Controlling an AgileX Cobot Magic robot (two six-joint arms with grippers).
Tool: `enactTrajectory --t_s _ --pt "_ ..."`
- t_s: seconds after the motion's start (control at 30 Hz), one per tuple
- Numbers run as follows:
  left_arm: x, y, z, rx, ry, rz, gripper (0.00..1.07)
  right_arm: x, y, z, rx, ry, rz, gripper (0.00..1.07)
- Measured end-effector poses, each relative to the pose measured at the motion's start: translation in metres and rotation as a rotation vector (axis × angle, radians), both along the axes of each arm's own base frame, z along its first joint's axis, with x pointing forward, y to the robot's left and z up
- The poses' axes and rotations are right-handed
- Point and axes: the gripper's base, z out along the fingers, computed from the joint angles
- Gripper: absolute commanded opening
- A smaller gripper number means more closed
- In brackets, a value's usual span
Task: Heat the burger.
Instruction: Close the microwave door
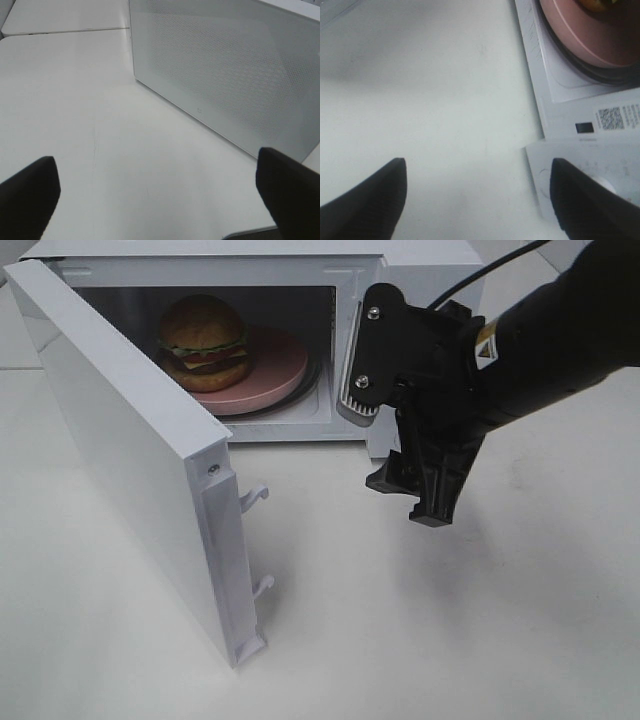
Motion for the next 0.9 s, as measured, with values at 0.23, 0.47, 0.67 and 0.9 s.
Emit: enactTrajectory --t_s 0.23,0.47,0.67,0.9 --pt "0.0 0.0 0.0 0.0 0.0 0.0 1.0 -0.028 -0.02 0.001 0.084 0.138 -0.172 0.76" --pt "0.0 0.0 0.0 0.0 0.0 0.0 1.0 -0.044 -0.033 0.006 0.143 0.231 -0.305 0.76" --pt "0.0 0.0 0.0 0.0 0.0 0.0 1.0 -0.063 -0.047 0.017 0.207 0.325 -0.457 0.76" --pt "0.0 0.0 0.0 0.0 0.0 0.0 1.0 -0.079 -0.059 0.029 0.235 0.38 -0.549 0.76"
